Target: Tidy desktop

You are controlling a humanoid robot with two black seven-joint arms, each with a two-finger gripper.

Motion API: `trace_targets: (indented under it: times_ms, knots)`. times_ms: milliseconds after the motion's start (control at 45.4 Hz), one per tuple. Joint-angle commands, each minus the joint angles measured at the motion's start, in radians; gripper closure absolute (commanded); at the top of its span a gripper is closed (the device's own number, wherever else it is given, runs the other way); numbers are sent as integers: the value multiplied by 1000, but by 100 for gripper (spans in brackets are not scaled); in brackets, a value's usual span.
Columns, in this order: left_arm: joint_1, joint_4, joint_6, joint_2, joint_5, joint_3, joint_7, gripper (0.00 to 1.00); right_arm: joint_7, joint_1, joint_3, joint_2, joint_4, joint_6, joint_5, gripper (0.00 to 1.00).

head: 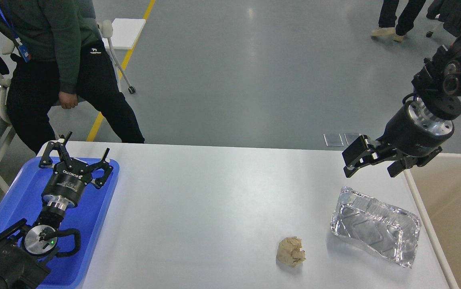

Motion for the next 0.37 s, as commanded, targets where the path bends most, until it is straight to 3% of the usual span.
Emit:
trace_targets:
  times_ms: [0, 352]
  knots:
    - [0, 0, 0, 0, 0, 0, 0, 1, 0, -42, -19, -33, -1, 6, 15, 0]
    - [0, 0, 0, 1, 0, 0, 0, 1, -3, -45, -27, -91, -2, 0, 40, 0]
